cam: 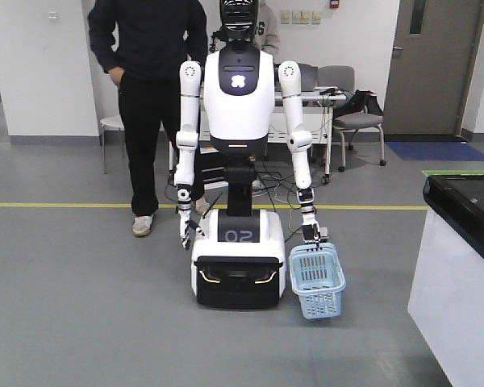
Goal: Pick snacks and fruit into basket
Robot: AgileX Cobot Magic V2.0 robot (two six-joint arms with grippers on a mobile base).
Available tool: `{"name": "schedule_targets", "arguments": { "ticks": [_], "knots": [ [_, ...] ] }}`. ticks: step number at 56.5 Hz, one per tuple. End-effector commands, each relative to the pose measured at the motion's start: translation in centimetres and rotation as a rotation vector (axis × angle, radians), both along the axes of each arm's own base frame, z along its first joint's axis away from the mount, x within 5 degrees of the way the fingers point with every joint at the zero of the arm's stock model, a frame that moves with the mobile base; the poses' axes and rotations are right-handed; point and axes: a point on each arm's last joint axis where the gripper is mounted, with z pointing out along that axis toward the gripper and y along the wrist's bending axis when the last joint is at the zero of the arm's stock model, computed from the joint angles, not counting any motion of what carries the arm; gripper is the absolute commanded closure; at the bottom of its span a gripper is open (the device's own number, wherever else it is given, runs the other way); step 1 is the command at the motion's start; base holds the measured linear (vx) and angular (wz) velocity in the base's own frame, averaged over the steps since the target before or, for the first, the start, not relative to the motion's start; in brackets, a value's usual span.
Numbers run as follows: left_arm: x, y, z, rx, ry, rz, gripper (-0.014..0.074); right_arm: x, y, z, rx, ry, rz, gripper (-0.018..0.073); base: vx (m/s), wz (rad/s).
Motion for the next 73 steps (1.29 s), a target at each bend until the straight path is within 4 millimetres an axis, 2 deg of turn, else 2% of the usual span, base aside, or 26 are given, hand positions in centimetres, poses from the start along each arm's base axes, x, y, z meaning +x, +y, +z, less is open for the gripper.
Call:
{"name": "schedule_targets", "arguments": {
  "ticks": [1,36,73],
  "knots": [
    [0.02,-0.16,2.02,-0.016,-0.124,-0.018,0.0586,0.29,-0.04,1.49,0.011,-0.105,-0.009,0.0568,0.62,-0.17],
    [0.02,-0.16,2.02,-0.016,-0.124,-0.018,0.0586,0.23,-0.02,1.27,0.009,-0.08,-0.005,0.0568,0.58,-0.11],
    [0.02,-0.16,2.02,-0.016,-0.124,-0.018,0.0586,0.23,-0.02,1.27,0.009,-0.08,-0.006,0.0568,0.5,0.06]
  ]
}}
